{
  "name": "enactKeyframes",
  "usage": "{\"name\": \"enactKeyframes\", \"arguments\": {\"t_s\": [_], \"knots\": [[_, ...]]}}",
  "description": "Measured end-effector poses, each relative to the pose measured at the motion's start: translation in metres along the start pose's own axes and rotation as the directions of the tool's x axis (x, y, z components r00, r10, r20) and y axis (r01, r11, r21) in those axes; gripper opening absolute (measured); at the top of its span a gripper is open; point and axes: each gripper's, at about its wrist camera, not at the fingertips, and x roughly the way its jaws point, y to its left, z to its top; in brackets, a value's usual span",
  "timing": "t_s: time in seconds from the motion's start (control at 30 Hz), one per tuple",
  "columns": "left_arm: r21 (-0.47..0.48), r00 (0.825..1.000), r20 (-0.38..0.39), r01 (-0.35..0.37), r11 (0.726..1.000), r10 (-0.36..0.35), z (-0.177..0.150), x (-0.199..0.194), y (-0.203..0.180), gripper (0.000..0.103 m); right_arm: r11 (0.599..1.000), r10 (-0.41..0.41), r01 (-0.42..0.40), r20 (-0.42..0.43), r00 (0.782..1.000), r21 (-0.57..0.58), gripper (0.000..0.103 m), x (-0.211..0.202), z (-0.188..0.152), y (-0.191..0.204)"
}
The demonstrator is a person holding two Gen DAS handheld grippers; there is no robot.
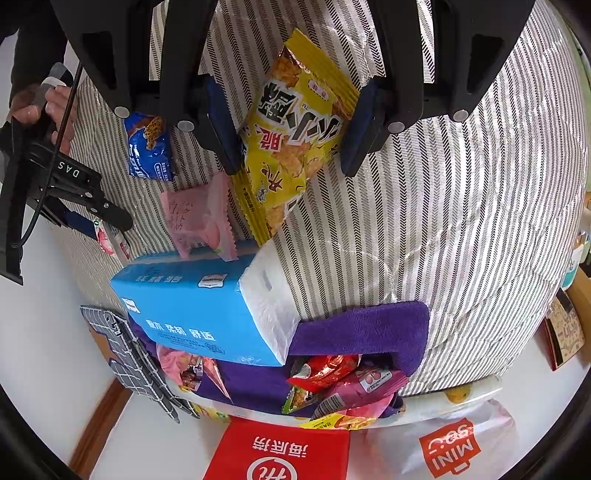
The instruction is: Organize snacks
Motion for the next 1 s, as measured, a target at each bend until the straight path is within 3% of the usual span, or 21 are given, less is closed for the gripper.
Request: {"name": "enactKeyframes", "arguments": {"t_s": [0.4,0.67,1.0], "knots": [[-0.014,1.000,0.012,0.014,1.000,-0.014,-0.004,-0.007,0.006,0.055,0.998,0.048,-0.049,0.014,0.999,0.037,0.065,-0.017,-0.006,-0.007],[-0.022,0.999,0.027,0.018,1.000,-0.017,-0.005,-0.017,0.007,0.040,0.998,0.045,-0.046,0.029,0.999,0.041,0.062,-0.030,-0.008,-0.007],[-0.028,1.000,0.028,0.008,1.000,-0.007,-0.007,-0.021,0.006,0.036,0.997,0.044,-0.045,0.013,0.999,0.060,0.053,-0.035,-0.014,-0.010]]}}
